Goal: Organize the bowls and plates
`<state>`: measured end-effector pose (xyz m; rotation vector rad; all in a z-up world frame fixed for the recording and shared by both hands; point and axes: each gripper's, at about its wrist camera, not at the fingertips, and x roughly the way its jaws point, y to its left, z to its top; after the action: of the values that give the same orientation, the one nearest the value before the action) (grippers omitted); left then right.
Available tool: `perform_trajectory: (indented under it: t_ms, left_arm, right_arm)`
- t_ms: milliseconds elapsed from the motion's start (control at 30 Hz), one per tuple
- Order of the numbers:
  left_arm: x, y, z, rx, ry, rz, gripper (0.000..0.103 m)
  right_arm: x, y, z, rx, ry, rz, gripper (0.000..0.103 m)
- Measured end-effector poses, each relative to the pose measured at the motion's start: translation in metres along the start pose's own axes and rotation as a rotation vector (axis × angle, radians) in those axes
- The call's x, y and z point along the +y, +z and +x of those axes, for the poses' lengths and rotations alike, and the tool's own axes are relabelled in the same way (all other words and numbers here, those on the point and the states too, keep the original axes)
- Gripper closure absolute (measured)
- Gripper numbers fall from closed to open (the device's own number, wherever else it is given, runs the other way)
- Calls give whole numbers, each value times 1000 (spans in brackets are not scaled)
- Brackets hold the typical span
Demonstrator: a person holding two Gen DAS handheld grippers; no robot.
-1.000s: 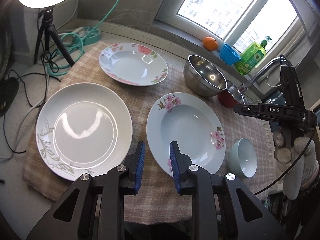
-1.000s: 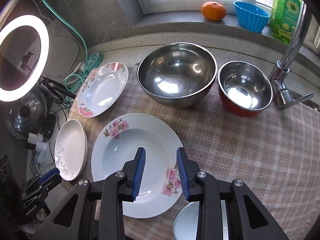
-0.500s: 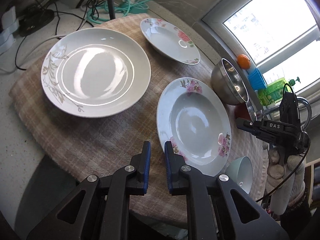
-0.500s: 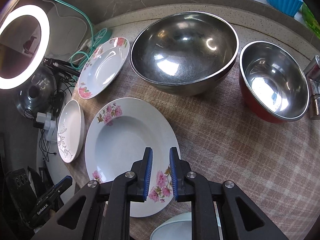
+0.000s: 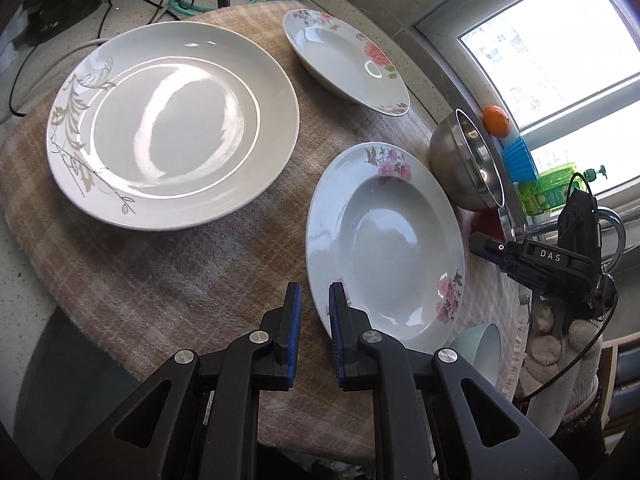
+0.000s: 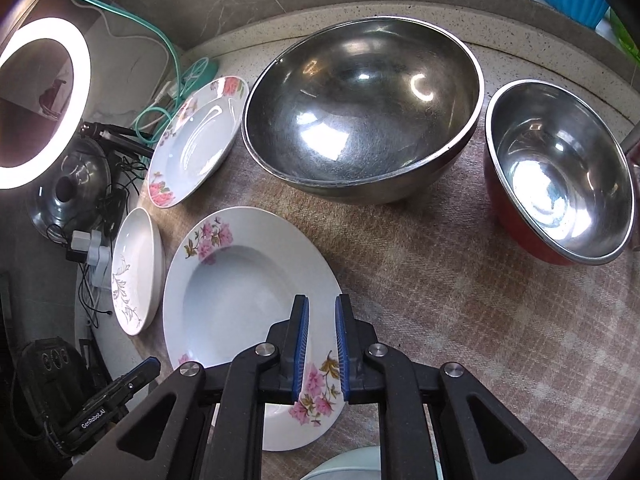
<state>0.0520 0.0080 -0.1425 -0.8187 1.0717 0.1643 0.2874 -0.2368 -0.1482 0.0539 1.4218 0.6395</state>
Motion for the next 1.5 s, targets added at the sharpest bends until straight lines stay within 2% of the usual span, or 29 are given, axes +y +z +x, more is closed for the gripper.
perform_trajectory:
  t_ms: [333, 800, 1500]
  left_arm:
    - [6, 6, 12, 36, -12, -39, 91]
    - [5, 13, 23, 61, -28, -48, 91]
    - [-6, 13, 25, 52, 0, 32, 90]
  right_arm:
    - [-8, 3, 6, 7, -2, 10, 91]
    - [-14, 6, 16, 47, 39, 14, 91]
    - [-11, 6, 20, 51, 41, -1, 89]
